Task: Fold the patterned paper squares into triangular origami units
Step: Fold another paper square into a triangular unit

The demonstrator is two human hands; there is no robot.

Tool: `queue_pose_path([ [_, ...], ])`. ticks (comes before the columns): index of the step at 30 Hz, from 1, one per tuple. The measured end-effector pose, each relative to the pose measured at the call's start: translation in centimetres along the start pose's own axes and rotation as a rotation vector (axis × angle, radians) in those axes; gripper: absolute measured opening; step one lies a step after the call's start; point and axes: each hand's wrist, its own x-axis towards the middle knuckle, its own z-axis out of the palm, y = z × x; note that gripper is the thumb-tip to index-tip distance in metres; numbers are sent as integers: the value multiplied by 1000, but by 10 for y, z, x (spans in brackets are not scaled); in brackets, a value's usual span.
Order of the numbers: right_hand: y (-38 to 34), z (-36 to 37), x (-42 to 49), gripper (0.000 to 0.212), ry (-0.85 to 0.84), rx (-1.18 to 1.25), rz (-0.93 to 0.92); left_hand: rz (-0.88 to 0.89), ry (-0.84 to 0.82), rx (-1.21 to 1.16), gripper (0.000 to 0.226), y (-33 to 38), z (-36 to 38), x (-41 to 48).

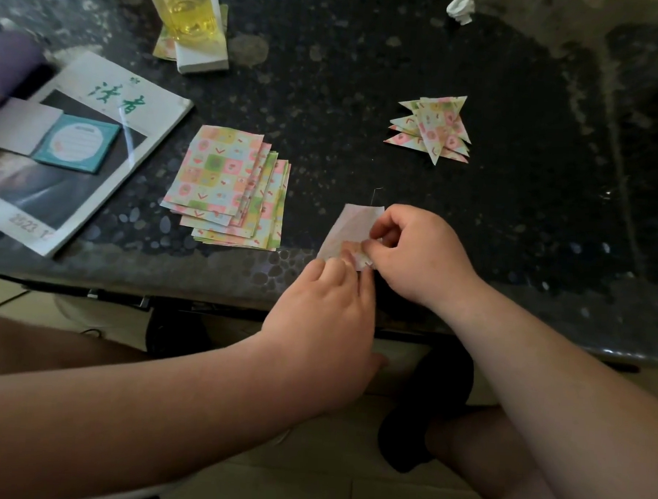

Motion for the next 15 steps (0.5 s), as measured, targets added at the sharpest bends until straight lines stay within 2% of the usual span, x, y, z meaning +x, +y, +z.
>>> queue_pose_path([
  [8, 3, -23, 7, 15, -162, 52, 28, 6, 26, -19, 103, -3, 5, 4],
  [15, 2, -21, 7, 16, -153, 45, 33, 8, 71, -117, 102, -2, 8, 6],
])
